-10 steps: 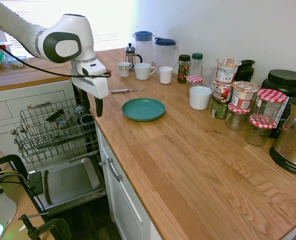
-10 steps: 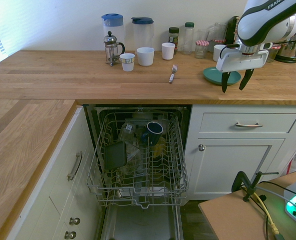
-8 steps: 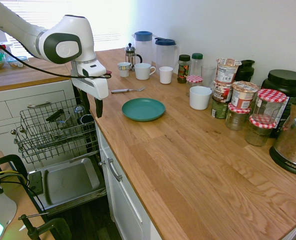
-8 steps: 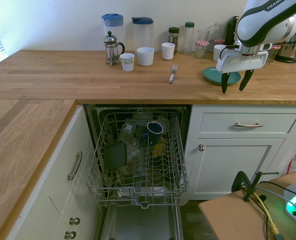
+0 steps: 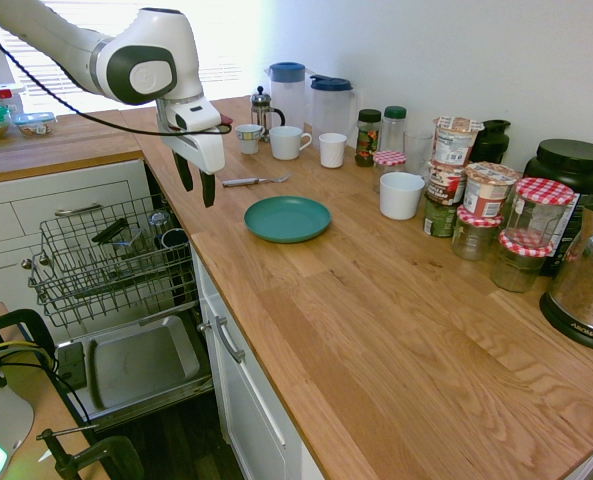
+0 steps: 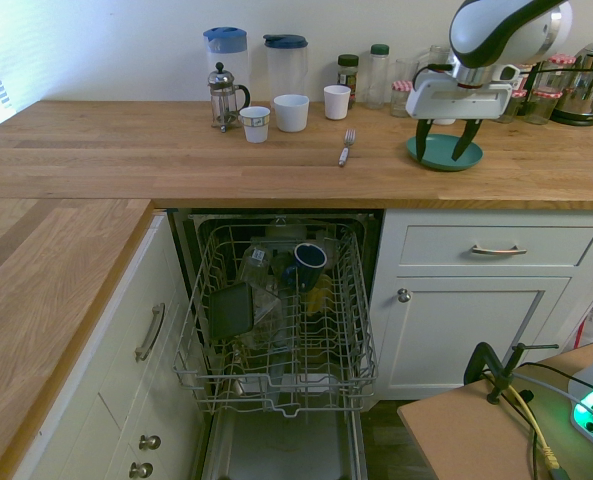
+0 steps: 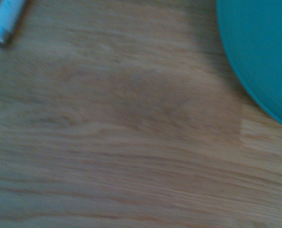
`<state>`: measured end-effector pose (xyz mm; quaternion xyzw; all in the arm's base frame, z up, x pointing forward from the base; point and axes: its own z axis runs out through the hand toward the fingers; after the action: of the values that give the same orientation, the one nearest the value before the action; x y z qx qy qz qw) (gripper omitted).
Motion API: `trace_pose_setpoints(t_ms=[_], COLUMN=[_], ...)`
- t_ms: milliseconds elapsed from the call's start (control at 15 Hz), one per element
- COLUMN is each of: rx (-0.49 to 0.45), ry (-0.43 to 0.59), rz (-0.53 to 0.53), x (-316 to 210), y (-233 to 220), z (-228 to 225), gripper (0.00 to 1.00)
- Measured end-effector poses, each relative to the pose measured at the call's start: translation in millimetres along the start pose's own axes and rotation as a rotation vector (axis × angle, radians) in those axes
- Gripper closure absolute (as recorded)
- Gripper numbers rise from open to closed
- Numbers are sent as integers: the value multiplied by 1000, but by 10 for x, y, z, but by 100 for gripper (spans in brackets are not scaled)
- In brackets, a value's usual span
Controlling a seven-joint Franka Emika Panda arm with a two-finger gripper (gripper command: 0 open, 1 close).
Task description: Put the fork in the dishwasher
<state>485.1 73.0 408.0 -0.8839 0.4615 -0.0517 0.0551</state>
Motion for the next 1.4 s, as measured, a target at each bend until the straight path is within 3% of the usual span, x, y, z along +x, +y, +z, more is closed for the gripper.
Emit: trace_pose_setpoints(t_ms=[467,733,1067,1400], rx=[34,15,-3,-39], ry=[26,49,138,169], rz=[224,327,476,542], x=[56,177,328,545], y=[-1211,-1756,-2102,-2232], z=[92,362,662,862], gripper=[0,0,0,0])
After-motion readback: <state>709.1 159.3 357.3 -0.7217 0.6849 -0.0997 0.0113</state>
